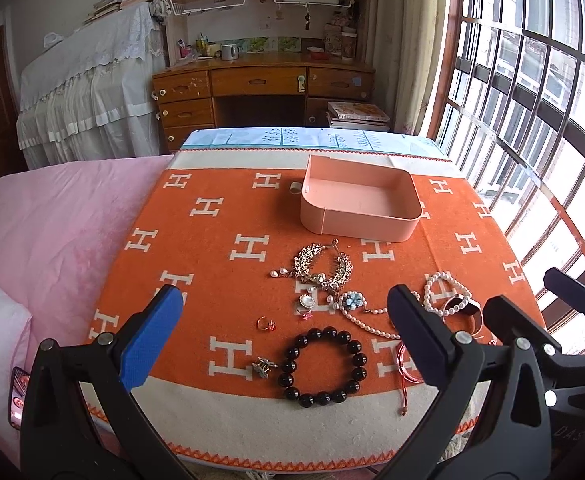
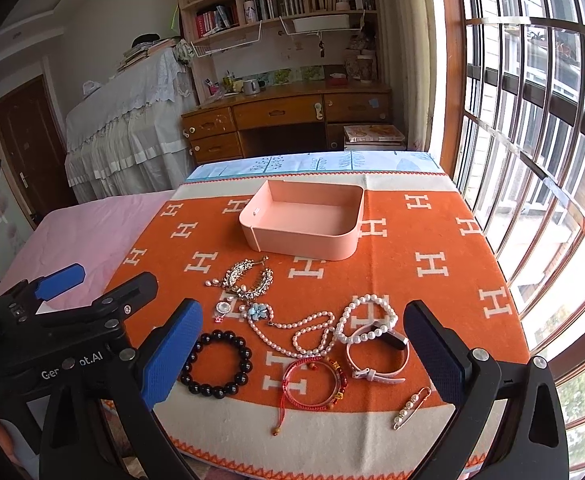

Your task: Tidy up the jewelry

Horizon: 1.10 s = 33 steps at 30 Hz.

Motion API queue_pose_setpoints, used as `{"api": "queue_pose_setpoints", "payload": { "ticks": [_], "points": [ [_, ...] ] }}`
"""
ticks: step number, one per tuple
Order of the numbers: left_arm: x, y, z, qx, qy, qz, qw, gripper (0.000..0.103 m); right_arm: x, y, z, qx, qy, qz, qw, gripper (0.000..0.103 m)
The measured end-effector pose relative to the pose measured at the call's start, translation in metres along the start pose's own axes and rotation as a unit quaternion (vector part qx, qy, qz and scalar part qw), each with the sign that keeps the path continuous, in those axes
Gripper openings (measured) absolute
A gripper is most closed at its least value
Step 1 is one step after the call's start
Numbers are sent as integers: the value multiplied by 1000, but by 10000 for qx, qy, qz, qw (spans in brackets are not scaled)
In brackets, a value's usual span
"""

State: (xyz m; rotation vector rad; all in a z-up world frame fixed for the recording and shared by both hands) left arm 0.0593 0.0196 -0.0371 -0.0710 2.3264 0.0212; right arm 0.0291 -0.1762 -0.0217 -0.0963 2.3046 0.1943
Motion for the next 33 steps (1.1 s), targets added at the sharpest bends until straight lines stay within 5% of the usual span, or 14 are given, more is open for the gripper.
{"api": "queue_pose_setpoints", "payload": {
  "ticks": [33],
  "points": [
    [-5, -2, 13, 14, 204, 131, 9997, 101, 0, -5, 13, -68, 131, 31, 9999, 102]
  ]
}}
Point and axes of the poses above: each gripper's, at about its wrist camera, not at the fingertips, and z roughly the way its jaws point, y to its left, x to its underside, the point moved 5 cm from there along z, roughly the way its jaws point, and after that the axes turned 1 degree about z, right-handed, at the moved point
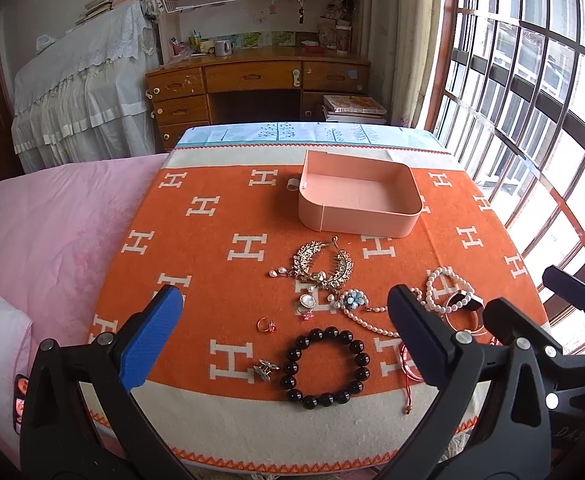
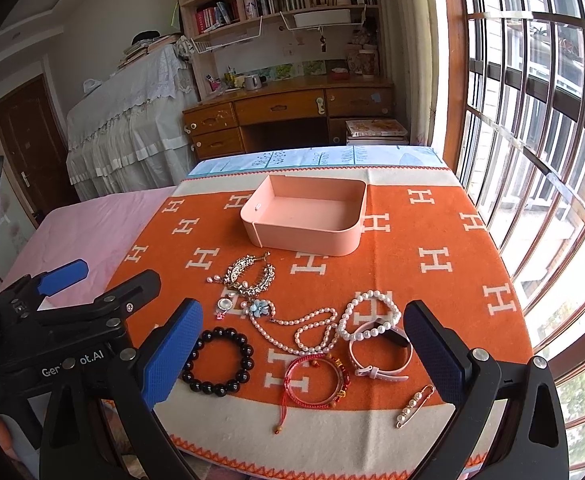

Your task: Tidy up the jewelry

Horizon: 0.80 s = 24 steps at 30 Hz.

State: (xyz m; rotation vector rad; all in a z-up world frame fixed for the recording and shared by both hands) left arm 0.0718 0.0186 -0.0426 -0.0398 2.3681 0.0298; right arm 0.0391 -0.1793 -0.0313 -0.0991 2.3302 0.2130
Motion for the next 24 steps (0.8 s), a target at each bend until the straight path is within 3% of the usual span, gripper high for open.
{"api": "queue_pose_setpoints", "payload": {
  "ticks": [7, 13, 18, 24],
  "points": [
    [-17, 19, 26, 29, 314, -284, 9991, 101, -14, -7, 7, 162, 7, -50, 9999, 102],
    [-39, 24, 52, 321, 612, 99, 9976, 101, -40, -18, 10, 301, -45, -174, 9994, 102],
    [-65, 37, 58, 451, 590, 135, 9971, 100, -65, -37, 17, 338, 86, -61, 9994, 102],
    [-80, 52, 76, 721, 983, -54, 9925, 100, -79, -63, 38, 229, 492, 208, 9983, 99]
  ]
}}
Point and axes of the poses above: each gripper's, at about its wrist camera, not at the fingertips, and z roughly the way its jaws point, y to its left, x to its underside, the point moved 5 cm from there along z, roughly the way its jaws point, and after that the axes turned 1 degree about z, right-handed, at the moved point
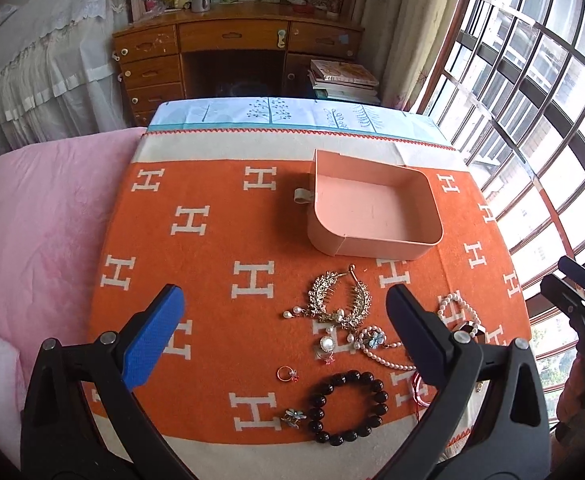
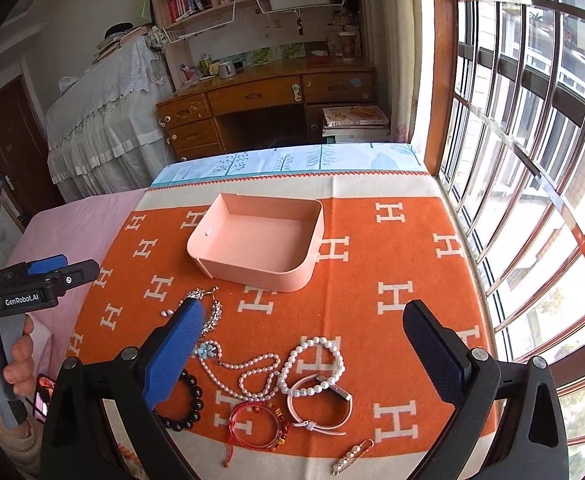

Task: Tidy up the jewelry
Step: 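Lower the right gripper onto the large white pearl strand and close it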

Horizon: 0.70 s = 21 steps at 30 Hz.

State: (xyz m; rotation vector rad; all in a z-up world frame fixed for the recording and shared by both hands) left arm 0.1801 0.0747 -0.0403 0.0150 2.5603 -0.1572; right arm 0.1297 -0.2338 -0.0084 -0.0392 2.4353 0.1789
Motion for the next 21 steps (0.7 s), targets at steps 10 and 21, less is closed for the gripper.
{"api": "queue_pose_setpoints", "payload": {
  "ticks": [10, 21],
  "points": [
    [30, -43, 51, 319, 515, 702, 9957, 95, 47, -37, 87, -247, 1502, 751, 9855, 70],
    [51, -99, 87, 622, 1035, 1421, 9825, 77, 89, -53, 136, -588, 2386, 1429, 9587, 49]
  ]
}}
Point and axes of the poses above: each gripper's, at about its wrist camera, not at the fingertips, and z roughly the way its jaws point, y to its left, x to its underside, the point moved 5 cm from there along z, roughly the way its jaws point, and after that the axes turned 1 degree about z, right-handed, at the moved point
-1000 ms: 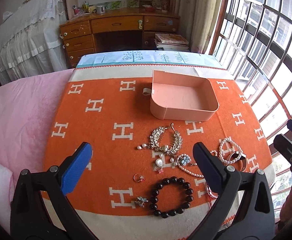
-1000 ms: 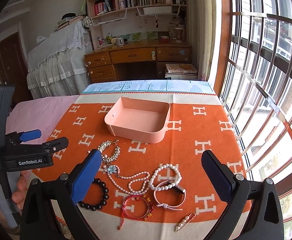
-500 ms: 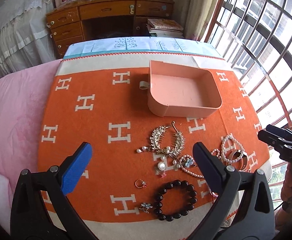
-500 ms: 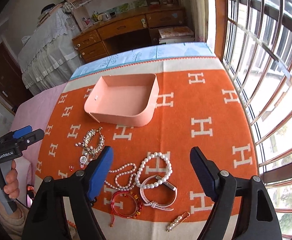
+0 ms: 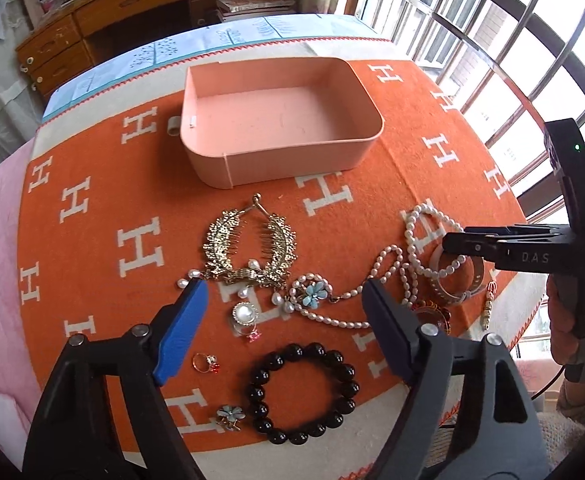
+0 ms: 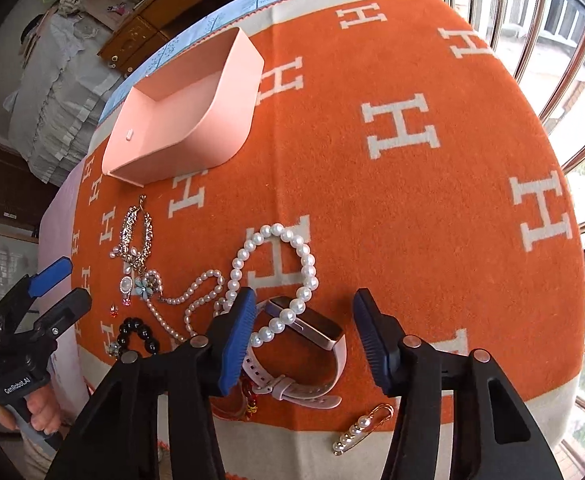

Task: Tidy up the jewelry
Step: 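Lower the right gripper onto the large white pearl strand and close it, then close the left gripper on the small pearl necklace while the right gripper holds the pearl strand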

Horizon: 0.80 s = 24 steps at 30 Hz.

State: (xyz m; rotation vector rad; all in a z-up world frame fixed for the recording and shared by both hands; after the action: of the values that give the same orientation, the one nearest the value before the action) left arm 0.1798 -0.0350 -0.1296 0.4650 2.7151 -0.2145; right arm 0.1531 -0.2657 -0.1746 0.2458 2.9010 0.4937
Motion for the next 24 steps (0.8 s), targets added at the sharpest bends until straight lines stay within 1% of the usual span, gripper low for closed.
{"api": "queue_pose_setpoints", "payload": {
  "ticks": [1, 2, 4, 5, 6, 8, 9, 11, 12, 16, 19, 24],
  "points": [
    [-1, -5, 3, 18, 35, 57, 10000, 77, 0, 0, 0, -52, -71, 21, 10000, 48],
    [-2, -9, 5, 35, 67, 113, 9999, 76, -1, 0, 1, -12, -104, 13, 9999, 48],
    [-3, -18, 9, 47, 116, 241, 9996, 76, -3, 1, 3, -66, -145, 52, 9999, 41],
    [-4, -23, 12, 52, 137, 299, 9994, 75, -4, 2, 5, -141, -153, 65, 9998, 32],
    [-5, -27, 14, 62, 155, 352, 9992, 75, -4, 3, 8, -259, -147, 86, 9995, 19],
    [-6, -36, 17, 99, 210, 448, 9987, 73, -6, 5, 9, -410, -171, 145, 9989, 8],
    [-7, -39, 19, 129, 245, 476, 9985, 73, -6, 6, 7, -371, -246, 161, 9989, 8],
    [-8, -44, 22, 184, 332, 533, 9979, 67, -9, 7, -4, -238, -581, 139, 9979, 8],
    [-9, -47, 24, 210, 380, 562, 9975, 66, -10, 8, -10, -253, -723, 153, 9969, 8],
    [-14, -57, 39, 292, 640, 698, 9951, 54, -16, -1, -44, -485, -1115, 346, 9920, 8],
    [-16, -64, 53, 389, 879, 762, 9925, 52, -18, -6, -59, -528, -1273, 407, 9896, 8],
    [-20, -75, 76, 466, 1204, 832, 9881, 51, -16, -15, -71, -591, -1352, 487, 9879, 8]
  ]
}}
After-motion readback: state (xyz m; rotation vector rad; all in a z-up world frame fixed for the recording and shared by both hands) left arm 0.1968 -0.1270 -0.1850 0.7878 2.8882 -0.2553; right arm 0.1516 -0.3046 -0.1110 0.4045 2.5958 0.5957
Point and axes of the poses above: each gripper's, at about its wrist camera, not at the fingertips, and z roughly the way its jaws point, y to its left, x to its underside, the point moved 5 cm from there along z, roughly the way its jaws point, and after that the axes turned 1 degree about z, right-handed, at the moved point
